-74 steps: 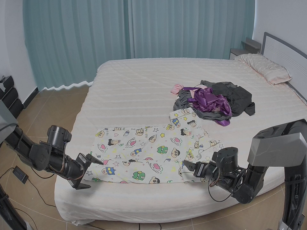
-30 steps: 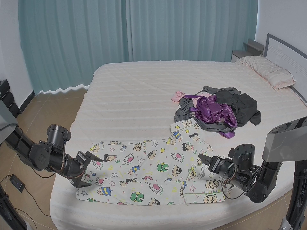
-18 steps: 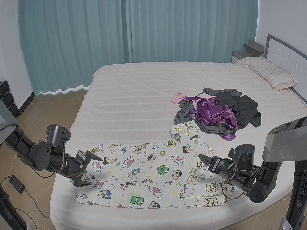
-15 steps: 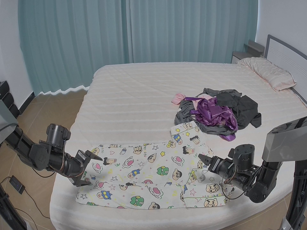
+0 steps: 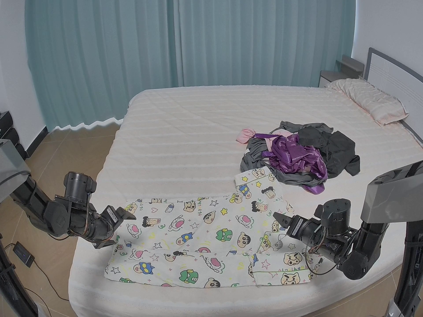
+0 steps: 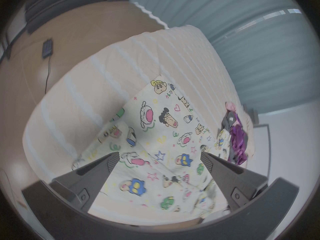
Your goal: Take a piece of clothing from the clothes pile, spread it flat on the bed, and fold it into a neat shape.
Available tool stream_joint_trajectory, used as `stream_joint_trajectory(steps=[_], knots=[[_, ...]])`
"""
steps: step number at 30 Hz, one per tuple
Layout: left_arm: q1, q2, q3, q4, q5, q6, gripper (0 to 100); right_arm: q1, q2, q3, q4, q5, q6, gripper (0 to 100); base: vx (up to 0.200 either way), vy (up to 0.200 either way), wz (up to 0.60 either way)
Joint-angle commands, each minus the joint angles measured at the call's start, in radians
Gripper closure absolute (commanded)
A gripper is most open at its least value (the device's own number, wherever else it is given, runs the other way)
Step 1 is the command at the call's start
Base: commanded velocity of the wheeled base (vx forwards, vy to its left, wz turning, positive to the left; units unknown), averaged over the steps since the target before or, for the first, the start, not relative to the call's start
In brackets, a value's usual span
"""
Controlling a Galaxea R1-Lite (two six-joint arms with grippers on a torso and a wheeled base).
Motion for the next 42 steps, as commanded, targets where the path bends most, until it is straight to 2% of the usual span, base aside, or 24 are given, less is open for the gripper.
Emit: stream_joint_trajectory(steps=[1,2,3,6,7,10,18,33,34,42], knots=[[0.090,0.036,0.126,-0.127,-0.037,0.266,0,0.001,-0.002,0.005,-0.001,0.000,0.000,0,0.000,0.000,0.00],[0.090,0.036,0.126,-0.127,-0.037,0.266,0,0.001,-0.002,0.005,-0.001,0.000,0.000,0,0.000,0.000,0.00],[0.139,0.047,0.201,-0.248,-0.106,0.393,0,0.001,-0.001,0.005,-0.001,0.000,0.000,0,0.000,0.000,0.00],[0.211,0.114,0.280,-0.417,-0.212,0.577,0,0.002,-0.001,0.006,-0.001,0.000,0.000,0,0.000,0.000,0.00],[0.234,0.151,0.292,-0.463,-0.233,0.639,0,0.002,-0.001,0.006,-0.001,0.000,0.000,0,0.000,0.000,0.00],[0.250,0.239,0.298,-0.521,-0.251,0.728,0,0.002,-0.002,0.009,-0.001,0.000,0.000,0,0.000,0.000,0.00],[0.240,0.274,0.316,-0.527,-0.322,0.786,0,0.004,0.002,0.008,-0.001,0.000,0.000,0,0.000,0.000,0.00],[0.239,0.272,0.320,-0.531,-0.339,0.789,0,0.007,0.008,0.008,-0.003,0.000,0.000,0,0.000,0.000,0.00],[0.239,0.272,0.320,-0.531,-0.339,0.789,100,0.007,0.008,0.008,-0.003,0.000,0.000,0,0.000,0.000,0.00],[0.242,0.269,0.324,-0.535,-0.327,0.783,100,0.009,0.010,0.011,-0.003,0.002,0.002,0,0.000,0.000,0.00]])
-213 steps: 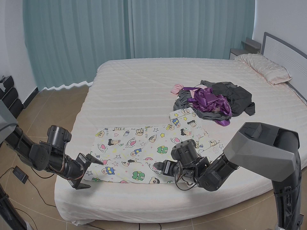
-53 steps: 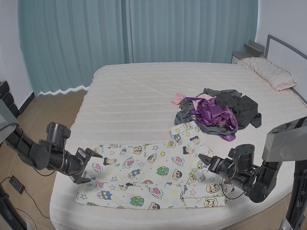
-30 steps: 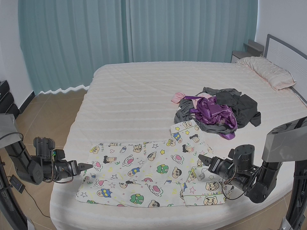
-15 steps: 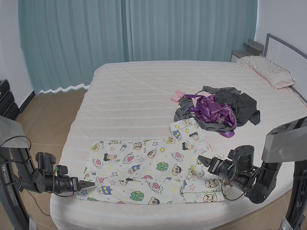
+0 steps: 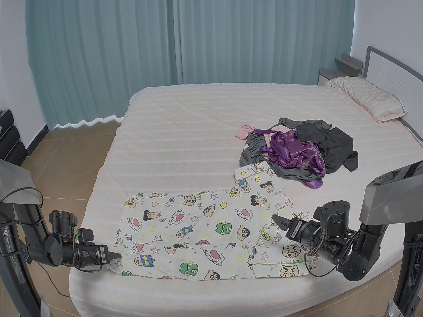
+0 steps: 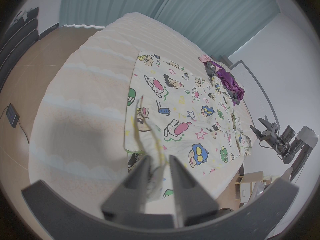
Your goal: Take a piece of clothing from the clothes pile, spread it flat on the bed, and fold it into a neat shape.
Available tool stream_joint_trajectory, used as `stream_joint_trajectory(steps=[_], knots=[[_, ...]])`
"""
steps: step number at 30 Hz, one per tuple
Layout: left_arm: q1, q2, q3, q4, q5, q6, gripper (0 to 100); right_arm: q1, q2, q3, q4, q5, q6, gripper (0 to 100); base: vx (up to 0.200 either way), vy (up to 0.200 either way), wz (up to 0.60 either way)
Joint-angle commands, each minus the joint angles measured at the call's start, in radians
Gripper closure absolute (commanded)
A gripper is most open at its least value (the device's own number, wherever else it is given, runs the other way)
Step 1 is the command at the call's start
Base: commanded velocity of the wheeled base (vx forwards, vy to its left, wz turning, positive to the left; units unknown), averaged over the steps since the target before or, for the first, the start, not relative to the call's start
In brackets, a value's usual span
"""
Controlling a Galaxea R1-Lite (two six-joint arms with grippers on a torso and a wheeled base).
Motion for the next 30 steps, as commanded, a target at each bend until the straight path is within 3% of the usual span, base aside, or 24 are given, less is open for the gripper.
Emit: stream_joint_trajectory(steps=[1,30], knots=[[0.002,-0.001,0.004,-0.001,0.004,0.000,100,0.000,0.001,0.004,0.000,0.001,0.000,0,0.000,0.000,0.00],[0.039,-0.033,0.092,-0.003,0.015,0.009,100,-0.001,0.013,0.004,0.000,0.007,0.000,0,0.000,0.000,0.00]])
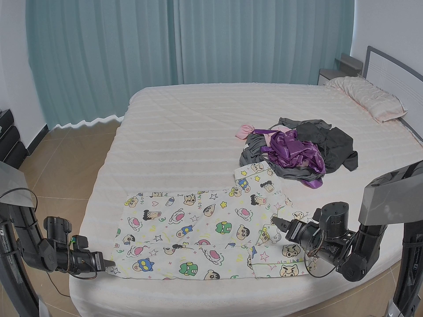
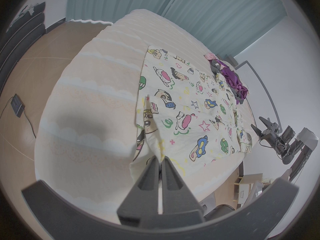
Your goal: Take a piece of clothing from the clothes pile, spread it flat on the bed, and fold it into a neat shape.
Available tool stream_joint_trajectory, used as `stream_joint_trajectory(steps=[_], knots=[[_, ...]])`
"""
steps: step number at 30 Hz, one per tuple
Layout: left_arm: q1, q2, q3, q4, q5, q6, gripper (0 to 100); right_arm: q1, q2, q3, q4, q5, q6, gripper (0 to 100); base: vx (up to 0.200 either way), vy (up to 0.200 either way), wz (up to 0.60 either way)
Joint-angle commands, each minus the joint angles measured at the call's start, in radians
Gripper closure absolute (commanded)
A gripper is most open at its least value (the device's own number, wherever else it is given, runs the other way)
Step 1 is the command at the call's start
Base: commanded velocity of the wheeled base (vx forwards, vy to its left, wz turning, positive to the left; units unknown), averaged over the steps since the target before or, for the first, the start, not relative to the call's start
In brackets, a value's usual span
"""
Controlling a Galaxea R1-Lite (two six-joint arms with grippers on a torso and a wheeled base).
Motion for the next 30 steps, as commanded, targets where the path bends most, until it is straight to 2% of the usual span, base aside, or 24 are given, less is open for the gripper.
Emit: stream_joint_trajectory(steps=[1,12,15,17,20,23,30], knots=[[0.002,0.001,-0.001,-0.001,0.000,-0.003,0,0.000,0.003,0.000,0.000,0.000,0.000,0,0.000,0.000,0.00],[0.023,-0.060,-0.007,-0.001,-0.007,-0.019,0,-0.003,0.000,-0.001,0.000,0.000,0.000,0,0.000,0.000,0.00],[0.022,-0.078,-0.013,-0.004,-0.008,-0.056,0,-0.003,0.002,-0.001,0.000,0.000,0.000,0,0.000,0.000,0.00],[0.020,-0.106,-0.028,-0.006,-0.011,-0.131,0,-0.005,0.002,-0.003,0.000,0.000,0.000,0,0.000,0.000,0.00],[0.020,-0.124,-0.039,-0.006,-0.014,-0.177,0,-0.006,0.002,-0.004,0.000,0.000,0.000,0,0.000,0.000,0.00],[0.014,-0.120,-0.059,-0.006,-0.013,-0.208,0,-0.005,0.002,-0.003,0.000,0.000,0.000,0,0.200,0.000,0.00],[0.014,-0.115,-0.070,-0.006,-0.013,-0.214,0,-0.008,-0.003,-0.003,0.000,0.000,0.000,0,0.200,0.000,0.00]])
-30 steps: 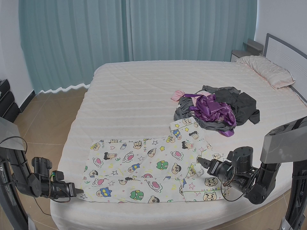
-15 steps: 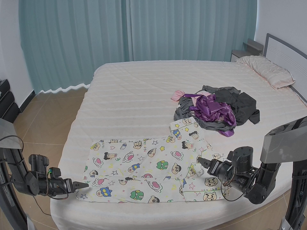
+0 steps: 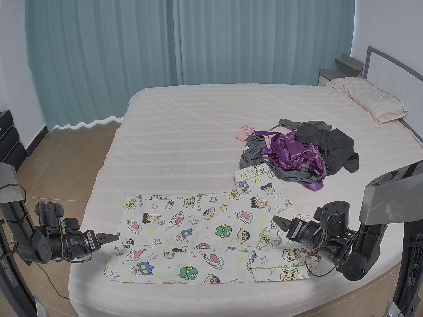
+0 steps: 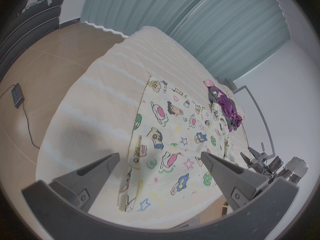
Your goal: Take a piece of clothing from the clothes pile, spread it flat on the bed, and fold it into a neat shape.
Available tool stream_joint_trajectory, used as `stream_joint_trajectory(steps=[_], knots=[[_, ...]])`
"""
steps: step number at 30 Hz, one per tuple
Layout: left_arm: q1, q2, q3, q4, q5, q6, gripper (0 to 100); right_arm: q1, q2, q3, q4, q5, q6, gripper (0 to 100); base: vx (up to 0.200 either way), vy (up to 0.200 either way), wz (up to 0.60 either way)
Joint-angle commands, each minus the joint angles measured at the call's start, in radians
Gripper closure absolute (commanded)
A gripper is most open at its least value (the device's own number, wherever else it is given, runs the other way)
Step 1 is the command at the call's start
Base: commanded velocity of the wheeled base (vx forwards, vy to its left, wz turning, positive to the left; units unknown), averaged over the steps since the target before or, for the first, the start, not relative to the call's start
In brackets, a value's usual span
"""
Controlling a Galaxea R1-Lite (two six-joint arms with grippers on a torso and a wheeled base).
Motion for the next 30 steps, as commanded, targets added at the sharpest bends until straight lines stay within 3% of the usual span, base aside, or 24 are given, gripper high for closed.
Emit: stream_joint_trajectory(steps=[1,7,10,13,14,18,25,30], knots=[[0.000,-0.002,-0.007,0.000,0.002,-0.001,0,0.000,-0.002,0.000,-0.001,0.000,0.000,0,0.200,0.000,0.00],[0.000,-0.004,-0.016,0.000,0.008,-0.001,0,-0.002,-0.002,-0.003,-0.001,0.000,0.000,0,0.067,0.000,0.00],[-0.025,-0.004,-0.072,0.000,0.028,-0.063,0,-0.004,-0.004,-0.005,-0.001,0.000,0.000,0,0.000,0.000,0.00],[-0.074,0.001,-0.145,0.007,0.105,-0.169,0,-0.010,-0.005,-0.005,-0.001,0.000,0.000,0,0.000,0.000,0.00],[-0.120,0.029,-0.201,0.007,0.175,-0.214,0,-0.011,-0.005,-0.006,-0.001,0.000,0.000,0,0.000,0.000,0.00],[-0.167,0.136,-0.357,0.015,0.296,-0.217,0,-0.011,-0.005,-0.005,-0.001,0.000,0.000,0,0.000,0.000,0.00],[-0.203,0.279,-0.656,0.239,0.305,-0.179,0,-0.042,-0.028,-0.005,0.004,0.009,-0.002,0,0.000,0.000,0.00],[-0.195,0.361,-0.733,0.253,0.305,-0.094,0,-0.043,-0.028,-0.005,0.004,0.014,-0.002,0,0.000,0.000,0.00]])
